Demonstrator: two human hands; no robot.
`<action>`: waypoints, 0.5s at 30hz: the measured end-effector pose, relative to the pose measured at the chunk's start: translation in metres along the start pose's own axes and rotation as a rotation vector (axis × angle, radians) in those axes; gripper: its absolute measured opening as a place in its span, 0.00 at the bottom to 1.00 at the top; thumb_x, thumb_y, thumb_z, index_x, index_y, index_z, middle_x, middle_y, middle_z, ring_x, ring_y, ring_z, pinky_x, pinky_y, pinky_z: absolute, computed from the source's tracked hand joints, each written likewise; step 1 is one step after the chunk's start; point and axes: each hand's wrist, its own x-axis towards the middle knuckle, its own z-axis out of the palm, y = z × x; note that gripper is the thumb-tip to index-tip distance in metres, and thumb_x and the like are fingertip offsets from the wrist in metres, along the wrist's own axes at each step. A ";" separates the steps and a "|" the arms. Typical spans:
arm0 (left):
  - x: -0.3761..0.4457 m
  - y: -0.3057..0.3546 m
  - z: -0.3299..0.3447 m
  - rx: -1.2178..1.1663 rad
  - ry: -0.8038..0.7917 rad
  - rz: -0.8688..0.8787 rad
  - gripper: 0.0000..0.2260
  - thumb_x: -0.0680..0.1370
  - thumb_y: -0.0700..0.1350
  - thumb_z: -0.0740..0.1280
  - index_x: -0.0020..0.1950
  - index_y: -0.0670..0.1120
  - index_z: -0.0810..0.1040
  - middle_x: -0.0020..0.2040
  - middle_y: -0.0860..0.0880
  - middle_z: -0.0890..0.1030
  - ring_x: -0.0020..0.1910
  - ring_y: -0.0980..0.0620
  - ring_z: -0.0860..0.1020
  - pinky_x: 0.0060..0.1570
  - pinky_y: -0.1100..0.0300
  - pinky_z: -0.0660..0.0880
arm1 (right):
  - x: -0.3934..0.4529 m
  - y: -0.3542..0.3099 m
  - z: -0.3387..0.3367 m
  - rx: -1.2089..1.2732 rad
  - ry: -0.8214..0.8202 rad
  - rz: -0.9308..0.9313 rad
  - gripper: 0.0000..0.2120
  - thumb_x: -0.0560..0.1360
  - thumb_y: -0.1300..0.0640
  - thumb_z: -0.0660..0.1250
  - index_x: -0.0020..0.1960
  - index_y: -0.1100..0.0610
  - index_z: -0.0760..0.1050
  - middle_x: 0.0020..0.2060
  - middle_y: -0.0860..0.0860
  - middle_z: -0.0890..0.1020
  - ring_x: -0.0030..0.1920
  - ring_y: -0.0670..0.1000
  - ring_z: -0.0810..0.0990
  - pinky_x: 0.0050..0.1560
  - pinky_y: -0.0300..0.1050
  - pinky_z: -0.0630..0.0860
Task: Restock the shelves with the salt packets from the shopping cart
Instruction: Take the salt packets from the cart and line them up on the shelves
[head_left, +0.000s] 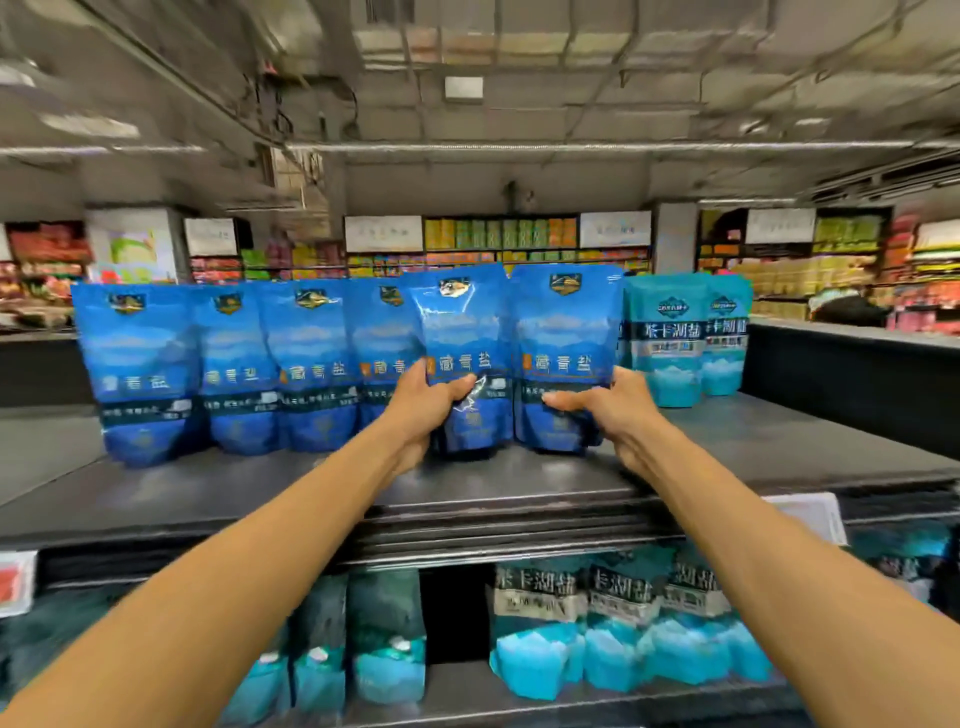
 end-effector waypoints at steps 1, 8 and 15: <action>0.008 -0.006 0.002 0.023 0.001 -0.006 0.23 0.77 0.40 0.71 0.70 0.38 0.70 0.68 0.43 0.76 0.65 0.43 0.76 0.69 0.44 0.69 | 0.009 0.004 0.001 -0.032 -0.001 -0.004 0.17 0.64 0.74 0.77 0.52 0.64 0.82 0.44 0.56 0.86 0.38 0.49 0.85 0.39 0.39 0.81; 0.023 -0.021 -0.020 0.479 -0.177 0.085 0.21 0.67 0.49 0.80 0.56 0.44 0.81 0.50 0.49 0.85 0.50 0.48 0.83 0.55 0.52 0.79 | 0.032 0.012 -0.025 -0.240 -0.186 0.025 0.18 0.67 0.70 0.77 0.55 0.60 0.81 0.43 0.51 0.87 0.42 0.48 0.86 0.39 0.37 0.80; 0.019 -0.006 -0.012 1.059 -0.001 0.205 0.29 0.62 0.63 0.78 0.34 0.44 0.64 0.30 0.49 0.70 0.29 0.52 0.68 0.26 0.58 0.62 | 0.045 0.019 -0.019 -0.347 -0.092 -0.039 0.17 0.64 0.66 0.80 0.50 0.56 0.81 0.45 0.51 0.86 0.44 0.51 0.84 0.42 0.43 0.81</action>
